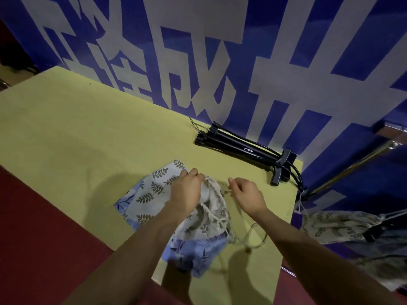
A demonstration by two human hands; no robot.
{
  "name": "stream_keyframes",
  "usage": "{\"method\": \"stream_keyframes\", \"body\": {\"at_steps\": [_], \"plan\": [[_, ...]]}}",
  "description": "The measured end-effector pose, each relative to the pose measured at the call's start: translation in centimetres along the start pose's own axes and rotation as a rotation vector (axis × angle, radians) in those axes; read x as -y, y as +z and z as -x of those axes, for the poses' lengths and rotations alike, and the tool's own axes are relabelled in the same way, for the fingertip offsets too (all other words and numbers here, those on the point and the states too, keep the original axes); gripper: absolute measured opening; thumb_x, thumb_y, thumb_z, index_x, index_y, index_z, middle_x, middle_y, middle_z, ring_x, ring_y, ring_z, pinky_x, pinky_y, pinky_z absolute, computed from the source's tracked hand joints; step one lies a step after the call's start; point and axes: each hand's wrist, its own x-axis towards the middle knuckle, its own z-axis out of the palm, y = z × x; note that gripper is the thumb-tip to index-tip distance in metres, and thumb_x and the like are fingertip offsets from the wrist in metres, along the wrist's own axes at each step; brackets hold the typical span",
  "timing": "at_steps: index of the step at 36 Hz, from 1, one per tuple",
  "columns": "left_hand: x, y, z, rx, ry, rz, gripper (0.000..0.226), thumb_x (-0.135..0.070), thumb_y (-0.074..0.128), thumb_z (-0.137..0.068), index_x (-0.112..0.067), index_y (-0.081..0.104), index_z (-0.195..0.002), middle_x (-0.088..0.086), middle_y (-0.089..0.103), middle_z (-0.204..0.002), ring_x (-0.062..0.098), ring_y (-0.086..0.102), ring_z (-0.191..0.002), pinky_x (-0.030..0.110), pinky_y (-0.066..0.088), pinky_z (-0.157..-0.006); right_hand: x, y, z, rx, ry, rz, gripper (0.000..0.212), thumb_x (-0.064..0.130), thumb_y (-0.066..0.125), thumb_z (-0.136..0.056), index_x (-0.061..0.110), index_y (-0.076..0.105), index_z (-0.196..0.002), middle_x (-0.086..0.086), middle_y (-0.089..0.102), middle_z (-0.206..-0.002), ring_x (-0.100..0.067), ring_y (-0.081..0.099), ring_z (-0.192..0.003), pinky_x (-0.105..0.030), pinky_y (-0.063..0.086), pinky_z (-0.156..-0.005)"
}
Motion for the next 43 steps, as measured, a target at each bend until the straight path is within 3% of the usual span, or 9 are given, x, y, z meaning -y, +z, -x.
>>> {"method": "stream_keyframes", "body": {"at_steps": [6, 13, 19, 25, 27, 31, 36, 40, 43], "plan": [[-1.0, 0.9, -0.7, -0.141, -0.032, 0.101, 0.043, 0.010, 0.042, -0.080, -0.008, 0.067, -0.111, 0.010, 0.061, -0.109, 0.029, 0.052, -0.106, 0.031, 0.038, -0.069, -1.8, 0.6, -3.5, 0.001, 0.020, 0.115, 0.022, 0.019, 0.047, -0.095, 0.011, 0.062, -0.109, -0.011, 0.056, -0.114, -0.030, 0.056, -0.101, -0.032, 0.043, -0.072], [-1.4, 1.2, -2.0, -0.135, -0.089, 0.175, 0.046, 0.009, 0.040, -0.084, -0.009, 0.063, -0.119, 0.008, 0.058, -0.117, 0.028, 0.047, -0.110, 0.033, 0.038, -0.070, -2.9, 2.7, -5.3, 0.064, -0.006, 0.189, 0.024, 0.031, 0.061, -0.089, 0.013, 0.061, -0.104, -0.009, 0.055, -0.110, -0.028, 0.056, -0.099, -0.035, 0.048, -0.078], [-1.6, 1.5, -2.4, -0.064, -0.088, 0.207, 0.048, 0.005, 0.038, -0.090, -0.014, 0.054, -0.131, 0.005, 0.053, -0.126, 0.027, 0.042, -0.116, 0.033, 0.037, -0.076, -3.2, 3.6, -5.8, -0.007, -0.058, 0.217, 0.013, 0.019, 0.057, -0.090, 0.008, 0.062, -0.095, -0.013, 0.056, -0.105, -0.032, 0.055, -0.096, -0.038, 0.046, -0.081], [-1.2, 1.1, -1.8, 0.039, 0.009, 0.282, 0.060, 0.008, 0.039, -0.086, -0.016, 0.043, -0.140, 0.006, 0.049, -0.130, 0.027, 0.039, -0.114, 0.032, 0.039, -0.088, -2.2, 1.8, -4.5, -0.140, -0.047, -0.172, 0.005, 0.013, 0.053, -0.093, 0.009, 0.054, -0.094, -0.006, 0.060, -0.088, -0.024, 0.059, -0.081, -0.037, 0.049, -0.072], [-1.1, 0.9, -1.6, 0.074, 0.041, 0.284, 0.066, 0.011, 0.038, -0.083, -0.017, 0.038, -0.143, 0.007, 0.047, -0.132, 0.027, 0.038, -0.113, 0.030, 0.036, -0.092, -1.2, 0.7, -3.6, -0.163, -0.099, -0.282, 0.002, 0.011, 0.054, -0.092, 0.010, 0.054, -0.094, -0.001, 0.058, -0.083, -0.017, 0.056, -0.078, -0.027, 0.046, -0.070], [-1.4, 0.3, -1.9, 0.162, -0.015, 0.314, 0.073, 0.015, 0.033, -0.083, -0.020, 0.031, -0.147, 0.003, 0.042, -0.138, 0.027, 0.034, -0.118, 0.034, 0.036, -0.103, 1.0, -0.5, -1.8, -0.159, -0.187, -0.398, 0.005, 0.005, 0.059, -0.088, 0.010, 0.060, -0.086, 0.003, 0.060, -0.080, -0.005, 0.054, -0.075, -0.011, 0.042, -0.067], [-1.1, -0.1, -1.5, 0.144, -0.100, 0.547, 0.068, 0.018, 0.030, -0.083, -0.013, 0.040, -0.143, 0.007, 0.045, -0.134, 0.029, 0.038, -0.125, 0.041, 0.034, -0.110, 3.3, -0.7, 0.7, -0.232, -0.255, -0.508, 0.013, 0.000, 0.063, -0.082, 0.012, 0.063, -0.076, 0.006, 0.062, -0.073, -0.001, 0.053, -0.069, -0.012, 0.043, -0.068], [-0.6, -1.4, -0.9, 0.109, -0.138, 0.713, 0.067, 0.019, 0.031, -0.084, -0.011, 0.038, -0.143, 0.007, 0.041, -0.140, 0.027, 0.045, -0.125, 0.022, 0.050, -0.086, 3.7, -0.3, 2.1, -0.132, -0.302, -0.273, 0.020, 0.007, 0.067, -0.079, 0.025, 0.066, -0.069, 0.008, 0.066, -0.071, -0.012, 0.056, -0.075, -0.033, 0.049, -0.078], [-0.4, -2.4, -0.6, 0.070, -0.138, 0.774, 0.064, 0.017, 0.032, -0.087, -0.011, 0.036, -0.144, 0.008, 0.042, -0.141, 0.027, 0.056, -0.105, 0.012, 0.047, -0.064, 4.0, -0.2, 2.3, -0.092, -0.334, 0.069, 0.008, 0.024, 0.064, -0.085, 0.025, 0.072, -0.083, 0.006, 0.071, -0.082, -0.015, 0.054, -0.089, -0.034, 0.034, -0.091]]}}
